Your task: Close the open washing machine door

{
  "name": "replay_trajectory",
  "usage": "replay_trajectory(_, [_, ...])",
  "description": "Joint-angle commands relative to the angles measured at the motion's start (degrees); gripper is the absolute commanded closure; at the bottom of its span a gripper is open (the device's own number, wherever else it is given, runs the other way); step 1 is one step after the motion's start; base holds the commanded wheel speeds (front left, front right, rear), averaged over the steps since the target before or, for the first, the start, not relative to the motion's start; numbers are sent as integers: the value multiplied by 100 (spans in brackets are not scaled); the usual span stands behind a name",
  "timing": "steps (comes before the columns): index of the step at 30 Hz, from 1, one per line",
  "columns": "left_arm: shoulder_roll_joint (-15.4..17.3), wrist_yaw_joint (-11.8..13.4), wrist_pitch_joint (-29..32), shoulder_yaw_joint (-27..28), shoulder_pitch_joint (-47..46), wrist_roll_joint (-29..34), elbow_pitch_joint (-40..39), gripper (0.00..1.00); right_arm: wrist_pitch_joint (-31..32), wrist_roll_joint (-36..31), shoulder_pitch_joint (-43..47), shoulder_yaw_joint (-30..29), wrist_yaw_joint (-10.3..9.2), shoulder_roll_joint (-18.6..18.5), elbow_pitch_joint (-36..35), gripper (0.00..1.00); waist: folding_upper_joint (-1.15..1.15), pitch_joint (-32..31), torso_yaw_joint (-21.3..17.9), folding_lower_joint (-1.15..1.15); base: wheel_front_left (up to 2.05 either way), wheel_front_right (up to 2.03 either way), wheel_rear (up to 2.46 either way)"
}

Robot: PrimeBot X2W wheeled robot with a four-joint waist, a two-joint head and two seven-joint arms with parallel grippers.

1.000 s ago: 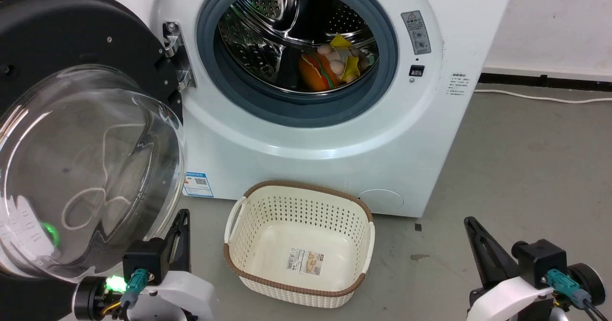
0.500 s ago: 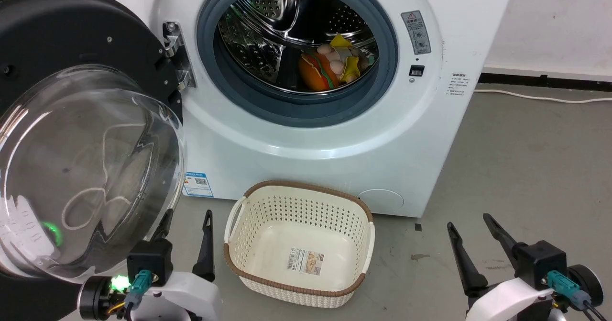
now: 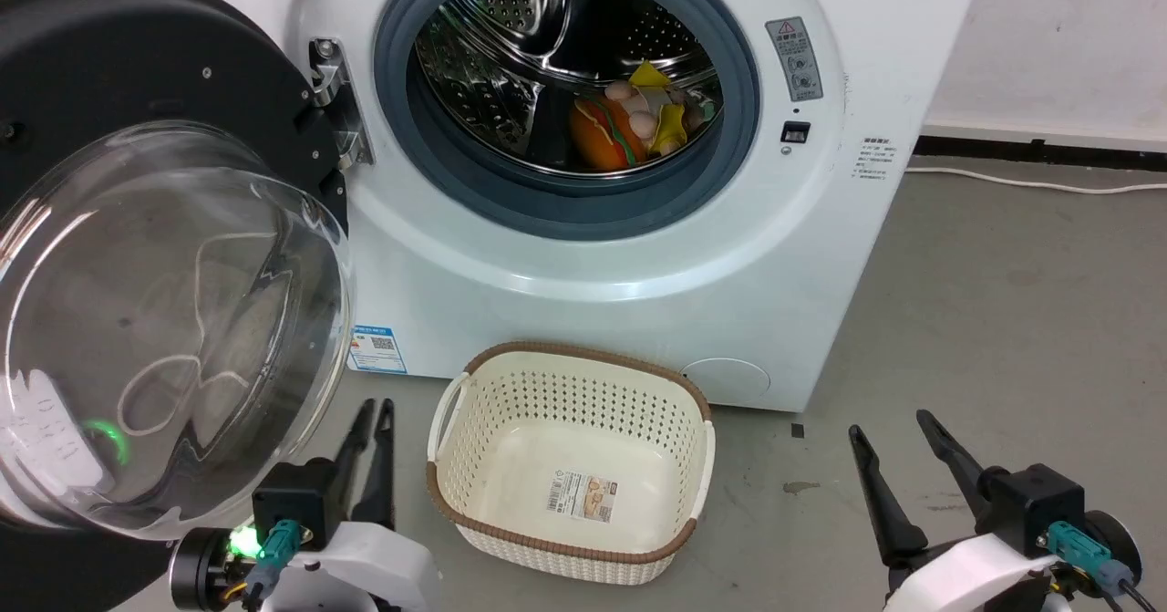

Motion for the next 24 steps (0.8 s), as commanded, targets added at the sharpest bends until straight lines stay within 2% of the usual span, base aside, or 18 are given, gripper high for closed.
replay_trajectory(1, [1, 42, -60, -43, 19, -62, 14, 100, -55, 68, 45, 19, 1, 0, 43, 0, 0, 2, 3, 0, 0, 0, 0])
replay_trajectory(12, [1, 130, -192, -47, -3, -258, -303, 100, -187, 264, 72, 35, 1, 1, 145, 0, 0, 5, 82, 0, 0, 0, 0])
replay_trajectory(24, [1, 367, -335, 501, -78, -433, -1167, 100, -331, 486, 144, 36, 2, 1, 311, 0, 0, -42, 392, 0, 0, 0, 0])
